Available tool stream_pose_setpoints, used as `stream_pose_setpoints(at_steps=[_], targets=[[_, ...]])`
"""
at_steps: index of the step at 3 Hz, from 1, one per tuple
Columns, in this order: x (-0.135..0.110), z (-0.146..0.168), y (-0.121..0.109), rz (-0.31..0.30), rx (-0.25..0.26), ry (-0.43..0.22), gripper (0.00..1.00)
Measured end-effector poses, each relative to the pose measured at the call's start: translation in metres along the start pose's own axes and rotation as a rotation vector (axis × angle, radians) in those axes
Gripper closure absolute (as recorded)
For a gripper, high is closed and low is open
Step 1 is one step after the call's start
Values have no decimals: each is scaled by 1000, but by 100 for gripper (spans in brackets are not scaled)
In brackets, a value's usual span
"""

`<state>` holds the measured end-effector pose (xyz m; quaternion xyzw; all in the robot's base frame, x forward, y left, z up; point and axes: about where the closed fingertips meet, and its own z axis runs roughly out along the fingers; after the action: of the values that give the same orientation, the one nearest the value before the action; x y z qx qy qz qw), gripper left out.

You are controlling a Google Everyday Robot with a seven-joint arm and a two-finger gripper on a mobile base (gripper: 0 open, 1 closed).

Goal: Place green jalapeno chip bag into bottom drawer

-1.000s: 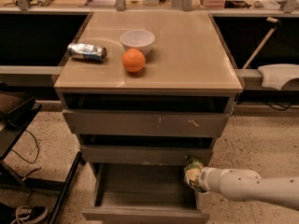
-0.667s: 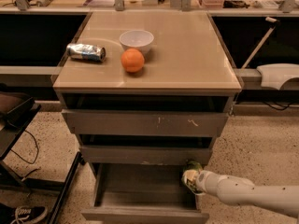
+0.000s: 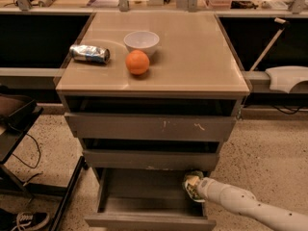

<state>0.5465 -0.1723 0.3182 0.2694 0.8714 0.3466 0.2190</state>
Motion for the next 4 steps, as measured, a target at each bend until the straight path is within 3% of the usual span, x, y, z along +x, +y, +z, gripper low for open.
stream_pose_setpoints(at_steps=[1,2,3,4], targets=[[15,7,-10,-74,26,4,100],[22,45,-34,-118,53,-26,100],[25,96,-30,-141,45,-92,100],[12,100,-19,-137,17,-157,100]])
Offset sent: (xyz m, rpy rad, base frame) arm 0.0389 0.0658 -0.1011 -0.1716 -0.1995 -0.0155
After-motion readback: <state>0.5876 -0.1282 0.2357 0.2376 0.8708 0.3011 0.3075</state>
